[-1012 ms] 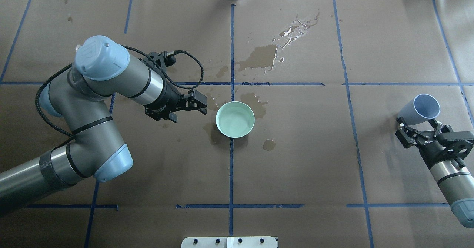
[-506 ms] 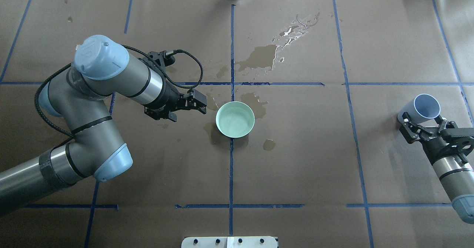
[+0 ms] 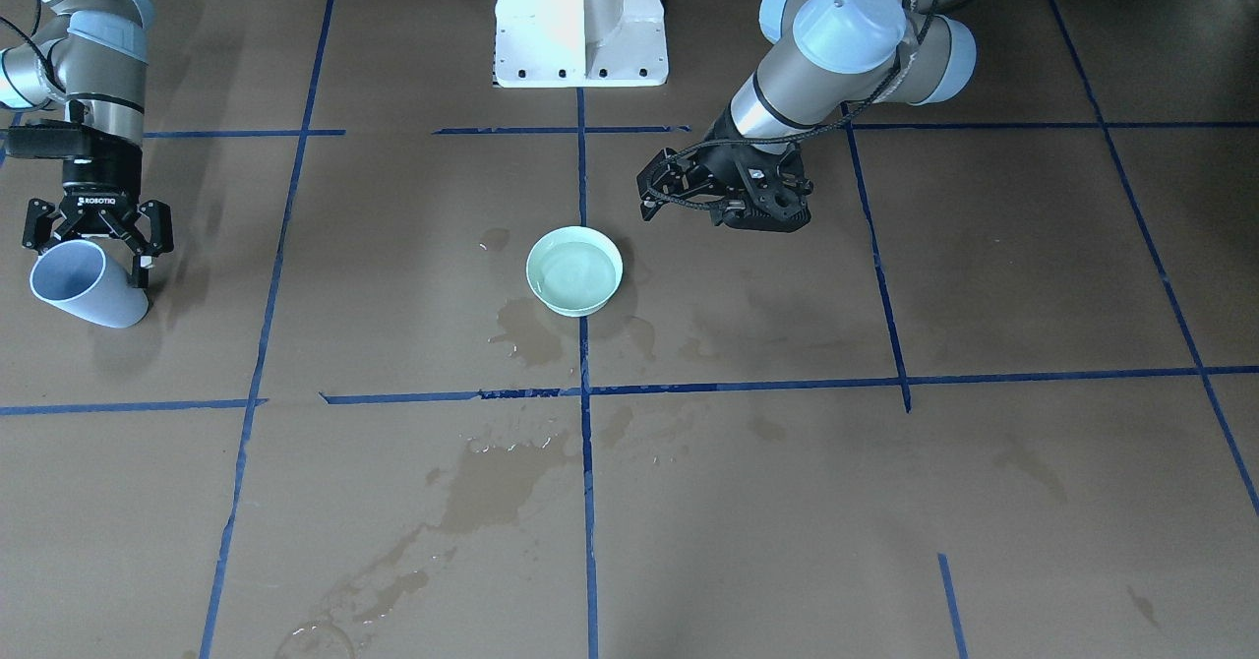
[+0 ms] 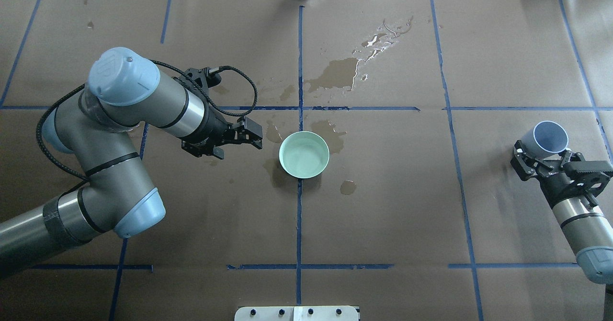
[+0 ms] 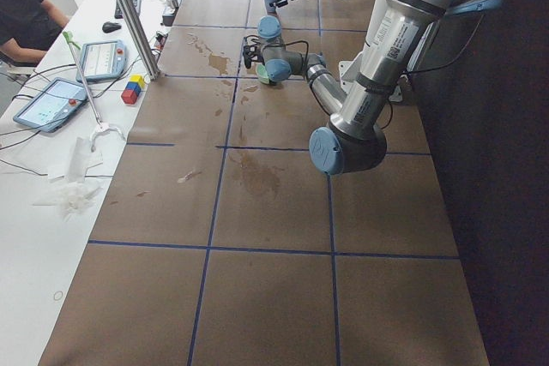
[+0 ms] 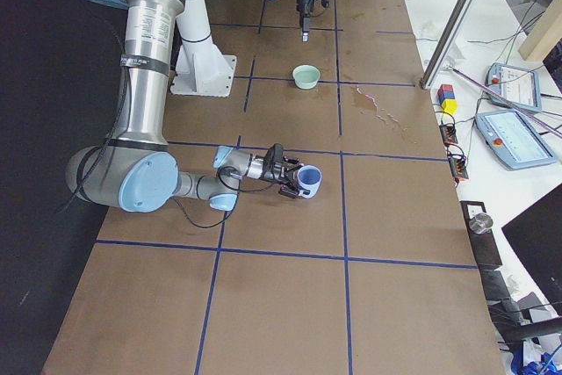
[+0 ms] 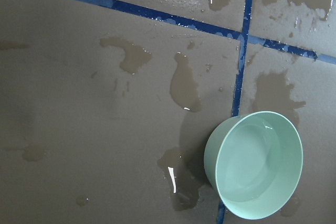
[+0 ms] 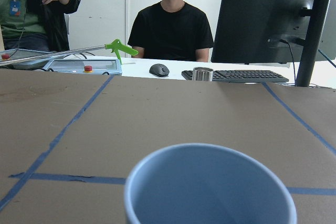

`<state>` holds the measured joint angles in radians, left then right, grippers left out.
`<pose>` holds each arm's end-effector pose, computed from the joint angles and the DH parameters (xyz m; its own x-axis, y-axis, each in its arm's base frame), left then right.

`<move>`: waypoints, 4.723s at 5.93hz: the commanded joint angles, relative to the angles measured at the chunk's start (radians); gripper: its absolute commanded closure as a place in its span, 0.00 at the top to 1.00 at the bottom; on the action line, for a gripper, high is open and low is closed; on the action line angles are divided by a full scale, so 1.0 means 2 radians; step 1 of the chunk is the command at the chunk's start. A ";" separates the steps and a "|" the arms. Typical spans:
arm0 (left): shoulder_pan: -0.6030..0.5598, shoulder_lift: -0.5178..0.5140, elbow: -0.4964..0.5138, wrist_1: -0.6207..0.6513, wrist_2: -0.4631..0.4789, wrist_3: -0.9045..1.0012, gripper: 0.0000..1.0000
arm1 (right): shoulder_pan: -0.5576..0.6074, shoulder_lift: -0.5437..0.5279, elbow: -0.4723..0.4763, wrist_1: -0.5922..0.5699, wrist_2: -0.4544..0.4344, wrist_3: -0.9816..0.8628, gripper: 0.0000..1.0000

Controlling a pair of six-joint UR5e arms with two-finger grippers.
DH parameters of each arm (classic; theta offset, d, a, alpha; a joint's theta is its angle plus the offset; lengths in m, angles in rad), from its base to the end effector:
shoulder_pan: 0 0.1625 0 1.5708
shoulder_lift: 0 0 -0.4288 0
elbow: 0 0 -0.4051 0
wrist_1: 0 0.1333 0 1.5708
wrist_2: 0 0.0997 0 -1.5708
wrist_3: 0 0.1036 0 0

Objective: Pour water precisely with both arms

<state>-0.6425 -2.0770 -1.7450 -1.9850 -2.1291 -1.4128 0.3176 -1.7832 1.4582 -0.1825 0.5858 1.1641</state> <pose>0.4707 -0.4502 0.2343 0.3831 -0.1200 -0.9159 0.0719 0.9924 -0.1000 -0.3038 -0.3311 0.6517 0.7660 0.0216 0.6425 -0.6113 0.3335 0.7177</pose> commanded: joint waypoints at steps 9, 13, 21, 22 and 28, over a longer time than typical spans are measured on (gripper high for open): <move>-0.002 0.005 -0.011 0.000 0.000 0.000 1.00 | 0.047 0.068 0.039 -0.003 0.052 -0.167 0.20; -0.003 0.008 -0.012 0.000 0.000 0.000 1.00 | 0.038 0.140 0.118 -0.134 0.079 -0.205 0.16; -0.007 0.008 -0.013 0.000 0.001 0.001 1.00 | -0.059 0.332 0.136 -0.477 -0.008 -0.290 0.12; -0.009 0.008 -0.013 0.000 0.001 0.001 1.00 | -0.066 0.327 0.134 -0.478 -0.015 -0.298 0.08; -0.009 0.013 -0.016 0.000 0.001 0.001 1.00 | -0.080 0.351 0.120 -0.559 -0.074 -0.484 0.03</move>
<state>-0.6616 -2.0511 -1.7789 -1.9850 -2.1277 -1.4113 0.1589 -1.0833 1.6986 -1.2389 0.4476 0.2039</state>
